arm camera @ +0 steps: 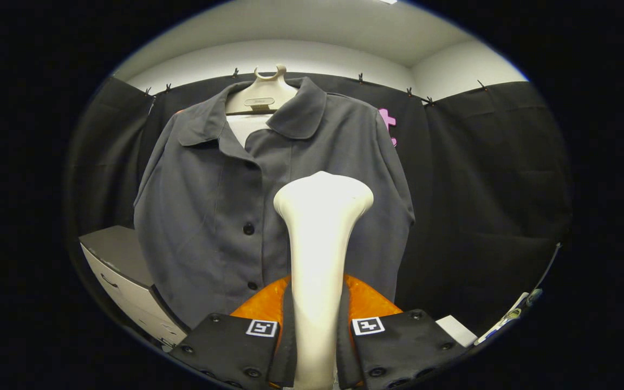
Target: Iron the clothes twice with a garment steamer, once on the left side and once on the right side.
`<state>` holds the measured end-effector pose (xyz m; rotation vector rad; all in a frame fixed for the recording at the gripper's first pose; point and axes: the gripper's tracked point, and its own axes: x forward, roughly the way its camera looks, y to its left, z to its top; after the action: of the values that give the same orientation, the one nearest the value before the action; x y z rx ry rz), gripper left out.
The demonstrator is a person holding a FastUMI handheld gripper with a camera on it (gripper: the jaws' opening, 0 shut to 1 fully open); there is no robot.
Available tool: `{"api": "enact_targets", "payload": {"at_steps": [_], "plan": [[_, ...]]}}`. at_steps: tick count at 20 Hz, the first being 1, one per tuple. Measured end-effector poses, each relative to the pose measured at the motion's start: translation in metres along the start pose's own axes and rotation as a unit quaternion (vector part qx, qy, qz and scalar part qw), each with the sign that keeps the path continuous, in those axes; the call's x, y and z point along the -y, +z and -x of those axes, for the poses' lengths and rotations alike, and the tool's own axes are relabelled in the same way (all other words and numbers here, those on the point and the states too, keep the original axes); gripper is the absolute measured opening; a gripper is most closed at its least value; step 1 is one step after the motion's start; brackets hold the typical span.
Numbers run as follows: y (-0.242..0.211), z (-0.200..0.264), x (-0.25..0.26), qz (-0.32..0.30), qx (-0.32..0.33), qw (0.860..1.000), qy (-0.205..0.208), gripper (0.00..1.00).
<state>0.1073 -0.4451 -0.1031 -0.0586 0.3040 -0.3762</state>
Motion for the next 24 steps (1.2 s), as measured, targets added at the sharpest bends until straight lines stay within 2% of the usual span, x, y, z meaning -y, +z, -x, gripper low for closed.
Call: {"api": "enact_targets", "payload": {"at_steps": [24], "plan": [[-0.156, 0.044, -0.002, -0.004, -0.129, 0.992, -0.001, 0.37]]}}
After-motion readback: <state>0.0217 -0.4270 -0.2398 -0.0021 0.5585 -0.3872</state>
